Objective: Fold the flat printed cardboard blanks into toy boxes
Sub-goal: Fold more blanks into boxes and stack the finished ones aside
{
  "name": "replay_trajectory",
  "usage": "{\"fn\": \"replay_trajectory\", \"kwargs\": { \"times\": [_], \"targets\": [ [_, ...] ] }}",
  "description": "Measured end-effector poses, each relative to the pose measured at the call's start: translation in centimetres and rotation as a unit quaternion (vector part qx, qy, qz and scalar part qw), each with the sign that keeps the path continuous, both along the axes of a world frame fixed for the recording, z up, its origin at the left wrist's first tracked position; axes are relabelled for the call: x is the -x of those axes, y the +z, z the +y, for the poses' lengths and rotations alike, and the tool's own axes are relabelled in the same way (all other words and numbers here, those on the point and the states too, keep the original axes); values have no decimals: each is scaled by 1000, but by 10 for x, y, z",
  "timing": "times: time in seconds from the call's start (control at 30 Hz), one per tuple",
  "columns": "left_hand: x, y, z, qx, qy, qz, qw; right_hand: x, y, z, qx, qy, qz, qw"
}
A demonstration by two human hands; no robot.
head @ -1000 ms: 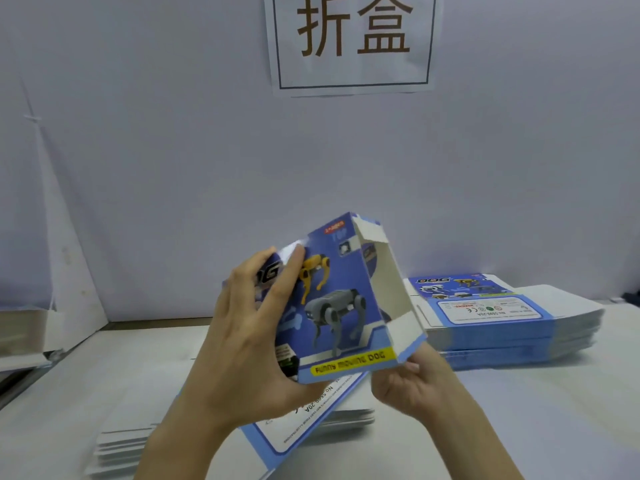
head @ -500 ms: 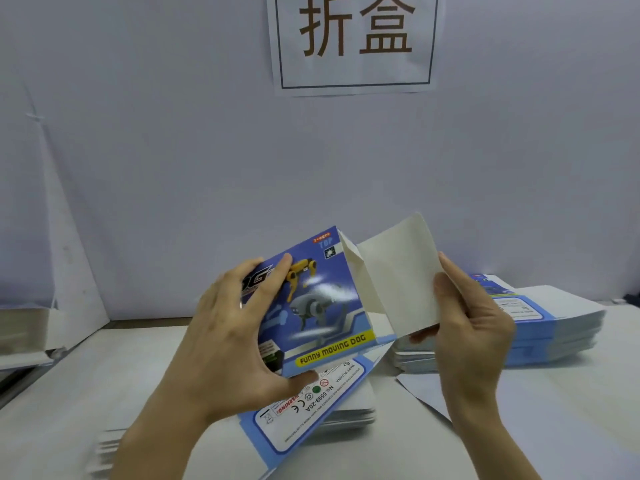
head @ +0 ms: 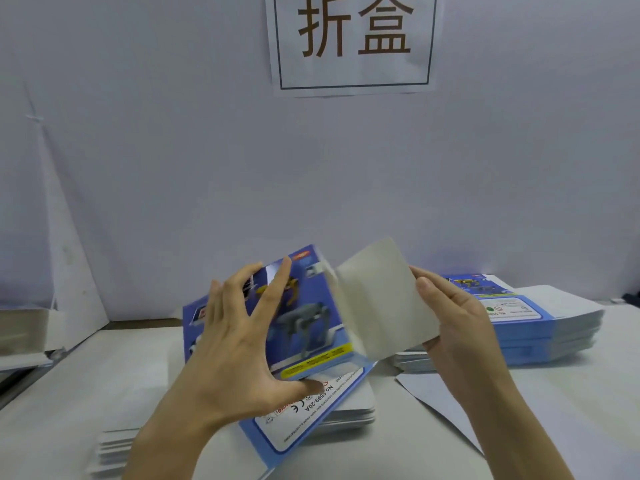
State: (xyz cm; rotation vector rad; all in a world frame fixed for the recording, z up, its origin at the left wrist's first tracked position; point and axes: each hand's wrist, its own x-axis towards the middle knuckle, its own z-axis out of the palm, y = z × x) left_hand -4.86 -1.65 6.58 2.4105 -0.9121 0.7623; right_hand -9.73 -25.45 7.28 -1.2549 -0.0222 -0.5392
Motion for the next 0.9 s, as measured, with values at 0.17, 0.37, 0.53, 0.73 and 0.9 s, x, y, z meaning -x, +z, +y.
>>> {"fn": "replay_trajectory", "kwargs": {
  "times": [0.17, 0.37, 0.53, 0.73, 0.9],
  "targets": [
    [-4, -7, -6, -20, -8, 24, 999, -2, -2, 10, -30, 80, 26, 996],
    [3, 4, -5, 40, -41, -61, 997, -2, -2, 12, -117, 208, 29, 971],
    [11, 11, -1, 71, -64, -77, 992, 3, 6, 6, -192, 278, -2, 941],
    [16, 10, -13, 33, -56, -95, 993, 11, 11, 23, -14, 205, 31, 978],
    [15, 15, -5, 54, -50, -96, 993, 6, 9, 20, 68, 51, 47, 995]
  ]
}}
